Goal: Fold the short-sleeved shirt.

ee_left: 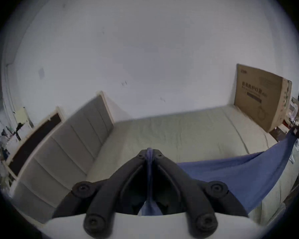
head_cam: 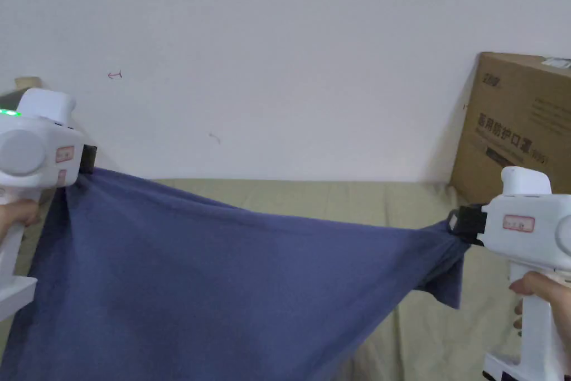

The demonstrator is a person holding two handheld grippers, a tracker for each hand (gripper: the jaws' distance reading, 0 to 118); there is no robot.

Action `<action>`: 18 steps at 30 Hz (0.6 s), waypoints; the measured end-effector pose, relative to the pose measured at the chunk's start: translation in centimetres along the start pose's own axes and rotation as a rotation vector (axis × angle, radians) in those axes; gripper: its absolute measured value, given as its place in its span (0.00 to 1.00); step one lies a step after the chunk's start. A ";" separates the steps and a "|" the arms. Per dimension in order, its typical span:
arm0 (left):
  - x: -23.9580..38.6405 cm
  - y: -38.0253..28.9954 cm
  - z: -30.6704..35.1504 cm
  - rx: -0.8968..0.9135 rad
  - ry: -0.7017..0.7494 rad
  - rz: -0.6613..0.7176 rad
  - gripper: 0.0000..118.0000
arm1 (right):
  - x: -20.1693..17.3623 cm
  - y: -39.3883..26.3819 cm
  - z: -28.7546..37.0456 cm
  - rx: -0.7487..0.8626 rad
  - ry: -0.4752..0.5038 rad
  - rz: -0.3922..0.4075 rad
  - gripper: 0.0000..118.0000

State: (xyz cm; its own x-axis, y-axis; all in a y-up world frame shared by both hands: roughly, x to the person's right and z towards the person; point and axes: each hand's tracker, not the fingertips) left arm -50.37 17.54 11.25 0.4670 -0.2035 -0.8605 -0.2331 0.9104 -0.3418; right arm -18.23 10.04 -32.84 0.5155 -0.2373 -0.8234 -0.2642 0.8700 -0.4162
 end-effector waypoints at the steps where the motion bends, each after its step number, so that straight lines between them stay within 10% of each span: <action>1: -0.3 1.1 0.6 0.002 0.000 0.003 0.02 | -0.2 1.4 0.4 0.013 -0.008 0.026 0.04; 18: 1.2 18.1 -1.8 0.289 0.112 0.115 0.02 | -5.8 27.4 0.4 0.282 -0.222 0.132 0.04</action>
State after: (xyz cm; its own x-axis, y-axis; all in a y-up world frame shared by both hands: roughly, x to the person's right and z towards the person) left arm -55.53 33.14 3.39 0.3508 -0.1173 -0.9291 -0.0197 0.9910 -0.1326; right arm -28.12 35.48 -39.28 0.6643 -0.0424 -0.7463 -0.1213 0.9790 -0.1637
